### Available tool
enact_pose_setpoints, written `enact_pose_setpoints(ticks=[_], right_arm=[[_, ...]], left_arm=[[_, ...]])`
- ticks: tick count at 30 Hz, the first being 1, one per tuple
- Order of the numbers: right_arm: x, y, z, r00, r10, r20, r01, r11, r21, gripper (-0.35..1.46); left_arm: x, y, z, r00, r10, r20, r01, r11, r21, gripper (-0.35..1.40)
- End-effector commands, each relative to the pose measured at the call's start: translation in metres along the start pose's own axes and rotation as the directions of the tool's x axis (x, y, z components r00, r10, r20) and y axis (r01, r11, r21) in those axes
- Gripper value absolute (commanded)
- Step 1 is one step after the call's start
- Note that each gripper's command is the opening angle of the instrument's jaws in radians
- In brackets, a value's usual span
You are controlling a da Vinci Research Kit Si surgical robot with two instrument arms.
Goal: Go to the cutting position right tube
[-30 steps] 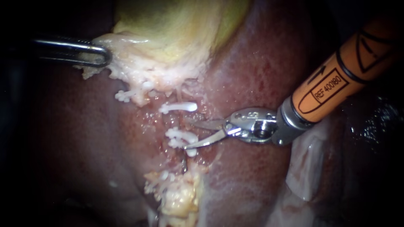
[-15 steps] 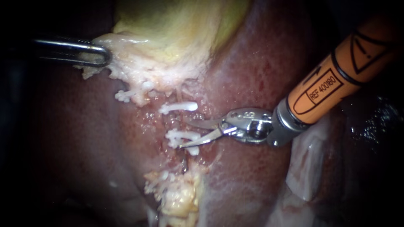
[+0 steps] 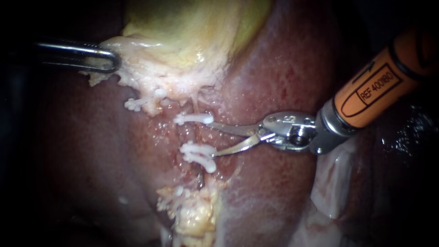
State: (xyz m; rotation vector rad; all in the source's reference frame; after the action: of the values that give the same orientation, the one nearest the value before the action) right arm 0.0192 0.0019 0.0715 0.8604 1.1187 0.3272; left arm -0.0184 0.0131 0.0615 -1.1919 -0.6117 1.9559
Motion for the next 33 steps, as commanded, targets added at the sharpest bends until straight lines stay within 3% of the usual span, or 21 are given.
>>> enact_pose_setpoints(ticks=[1,10,20,33], right_arm=[[-0.0002,0.0002,0.0004,1.0,-0.001,0.001,0.001,1.0,-0.002,1.4],[-0.0005,0.0009,0.0022,1.0,-0.004,0.003,0.004,1.0,-0.015,1.41],[0.0,0.0013,0.005,1.0,-0.017,-0.008,0.017,1.0,0.015,1.43],[0.0016,0.001,0.0074,0.995,-0.038,-0.088,0.046,0.995,0.088,1.35]], left_arm=[[0.0,0.0,0.0,1.0,0.0,0.0,0.0,1.0,0.0,-0.35],[0.0,0.0,0.0,1.0,0.0,0.0,0.0,1.0,0.0,-0.35],[0.0,0.0,0.0,1.0,0.0,0.0,0.0,1.0,0.0,-0.35],[0.0,0.0,0.0001,1.0,0.0,0.0,0.0,1.0,-0.001,-0.35]])
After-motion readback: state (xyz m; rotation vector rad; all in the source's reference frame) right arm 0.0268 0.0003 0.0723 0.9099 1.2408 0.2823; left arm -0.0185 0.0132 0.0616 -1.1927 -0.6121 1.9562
